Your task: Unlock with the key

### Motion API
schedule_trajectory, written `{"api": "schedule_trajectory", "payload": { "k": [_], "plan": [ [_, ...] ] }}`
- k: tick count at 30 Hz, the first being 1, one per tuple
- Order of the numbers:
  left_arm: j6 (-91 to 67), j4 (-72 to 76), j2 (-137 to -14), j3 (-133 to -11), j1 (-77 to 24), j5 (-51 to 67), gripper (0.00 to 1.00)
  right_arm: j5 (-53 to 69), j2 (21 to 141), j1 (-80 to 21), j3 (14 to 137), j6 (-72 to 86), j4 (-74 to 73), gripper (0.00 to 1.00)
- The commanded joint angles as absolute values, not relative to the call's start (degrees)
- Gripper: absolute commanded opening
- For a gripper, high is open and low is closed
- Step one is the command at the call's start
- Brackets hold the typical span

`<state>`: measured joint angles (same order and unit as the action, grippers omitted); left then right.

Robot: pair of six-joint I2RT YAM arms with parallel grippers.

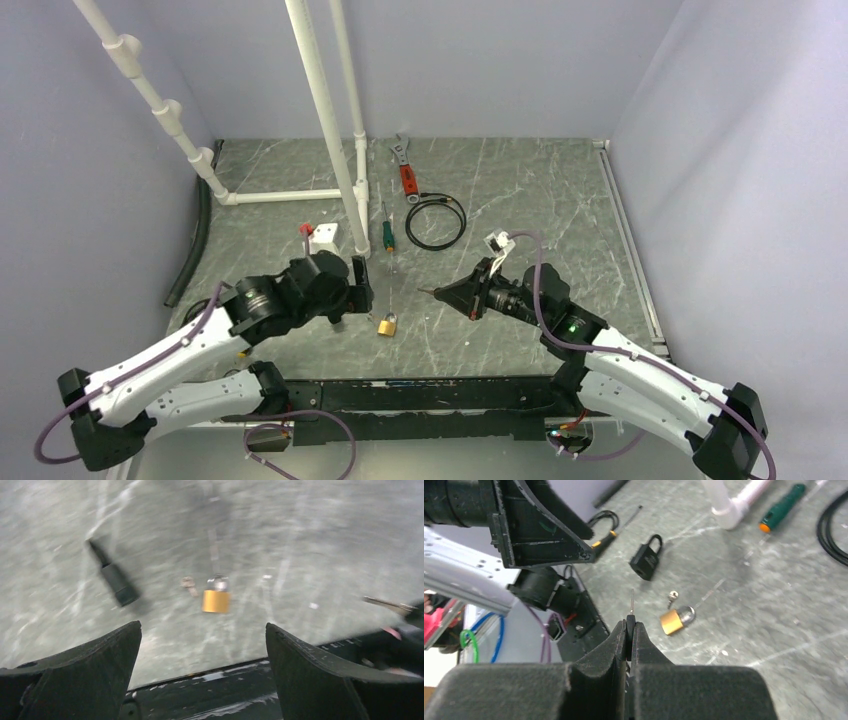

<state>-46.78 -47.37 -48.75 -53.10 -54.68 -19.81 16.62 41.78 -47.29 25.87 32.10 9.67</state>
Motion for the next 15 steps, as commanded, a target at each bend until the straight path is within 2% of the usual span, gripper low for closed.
{"api": "schedule_trajectory", "payload": {
  "k": [1, 8, 15],
  "plan": [
    [-56.4, -59.3, -53.2, -54.3, -53.6, -33.5, 0.99, 10.3, 40.7, -47.5, 25.6, 30.4, 6.3, 0.00],
    [-49.7, -50.8, -57.2, -47.4, -35.6, -20.2, 0.99, 9.7, 40.4, -47.5, 26.3, 29.9, 5.1, 0.00],
    [-48.8, -43.3, -63.0, -42.1, -29.7, -15.1, 0.93, 9.6, 40.3, -47.5, 25.6, 30.4, 4.9, 0.00]
  ]
}}
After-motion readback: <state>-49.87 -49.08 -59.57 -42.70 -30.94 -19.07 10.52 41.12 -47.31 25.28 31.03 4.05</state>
